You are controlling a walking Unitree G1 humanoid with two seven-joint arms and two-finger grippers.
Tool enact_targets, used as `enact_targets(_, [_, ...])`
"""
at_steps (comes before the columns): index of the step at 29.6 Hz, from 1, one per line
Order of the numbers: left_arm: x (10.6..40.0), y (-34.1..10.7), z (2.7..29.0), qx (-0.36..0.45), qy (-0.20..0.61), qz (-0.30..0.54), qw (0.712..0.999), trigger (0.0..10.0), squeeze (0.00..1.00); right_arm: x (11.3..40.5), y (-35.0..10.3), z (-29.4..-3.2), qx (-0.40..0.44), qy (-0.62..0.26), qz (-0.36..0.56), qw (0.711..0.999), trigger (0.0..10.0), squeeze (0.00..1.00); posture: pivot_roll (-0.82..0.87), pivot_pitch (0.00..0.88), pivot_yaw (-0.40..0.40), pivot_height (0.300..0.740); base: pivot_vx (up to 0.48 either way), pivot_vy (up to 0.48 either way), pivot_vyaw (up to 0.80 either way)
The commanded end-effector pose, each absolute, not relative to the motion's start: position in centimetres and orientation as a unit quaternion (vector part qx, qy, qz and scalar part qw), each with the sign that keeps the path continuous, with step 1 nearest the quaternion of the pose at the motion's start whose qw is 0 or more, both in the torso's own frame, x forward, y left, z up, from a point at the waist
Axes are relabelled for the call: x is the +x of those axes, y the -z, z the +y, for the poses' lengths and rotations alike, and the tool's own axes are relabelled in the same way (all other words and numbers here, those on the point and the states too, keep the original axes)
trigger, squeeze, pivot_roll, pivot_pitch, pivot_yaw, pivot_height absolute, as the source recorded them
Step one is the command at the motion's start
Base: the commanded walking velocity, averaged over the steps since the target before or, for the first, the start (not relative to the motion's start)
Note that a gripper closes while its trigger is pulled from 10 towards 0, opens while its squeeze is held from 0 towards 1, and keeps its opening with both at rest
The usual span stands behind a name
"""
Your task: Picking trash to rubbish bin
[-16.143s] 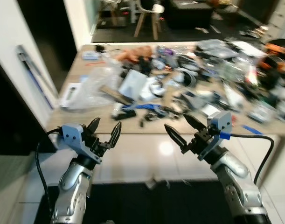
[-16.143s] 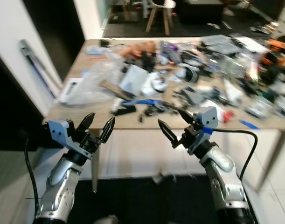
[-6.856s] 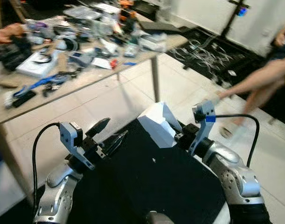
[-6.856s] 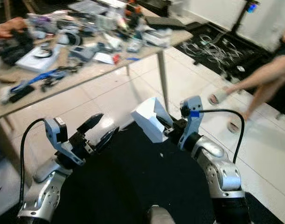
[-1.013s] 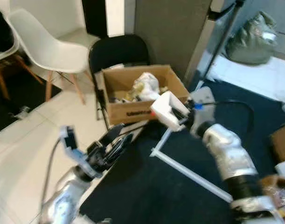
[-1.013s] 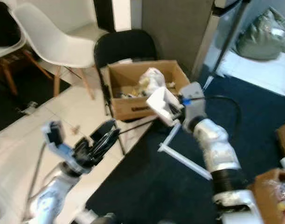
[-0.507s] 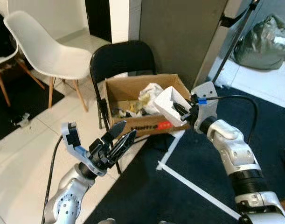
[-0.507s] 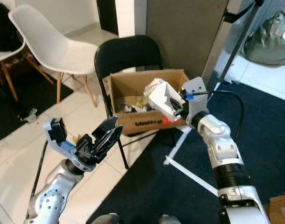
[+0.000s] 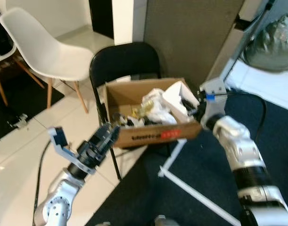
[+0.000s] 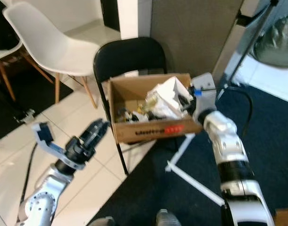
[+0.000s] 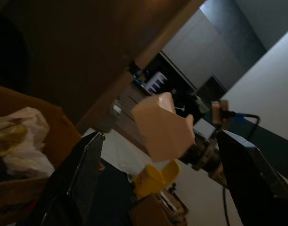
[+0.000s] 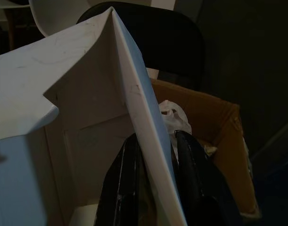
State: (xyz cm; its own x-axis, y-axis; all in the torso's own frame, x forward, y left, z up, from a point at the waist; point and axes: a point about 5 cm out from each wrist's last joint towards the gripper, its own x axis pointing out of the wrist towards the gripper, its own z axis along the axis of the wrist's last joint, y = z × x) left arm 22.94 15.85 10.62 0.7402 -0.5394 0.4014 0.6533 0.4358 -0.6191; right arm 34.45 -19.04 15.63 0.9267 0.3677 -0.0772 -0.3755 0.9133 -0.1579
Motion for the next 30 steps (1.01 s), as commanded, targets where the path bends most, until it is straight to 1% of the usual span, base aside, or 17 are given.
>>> enact_targets(1, [22.92, -10.15, 16.47, -0.400, 0.334, -0.067, 0.851, 10.0, 0.00, 34.51, -15.55, -19.47, -0.089, -0.180, 0.023, 0.979, 10.0, 0.00, 0.01, 0.000, -0.028, 0.740, 0.000, 0.000, 0.00])
enact_targets(10, [23.17, -10.15, 16.79, -0.413, 0.326, -0.072, 0.847, 10.0, 0.00, 34.60, -15.70, -19.53, -0.092, -0.178, 0.020, 0.979, 10.0, 0.00, 0.02, 0.000, -0.024, 0.740, 0.000, 0.000, 0.00])
enact_targets(30, [23.37, -10.24, 16.27, -0.415, 0.333, -0.073, 0.843, 10.0, 0.00, 34.55, -15.61, -19.16, -0.094, -0.190, 0.020, 0.977, 10.0, 0.00, 0.02, 0.000, -0.025, 0.740, 0.308, 0.000, 0.00])
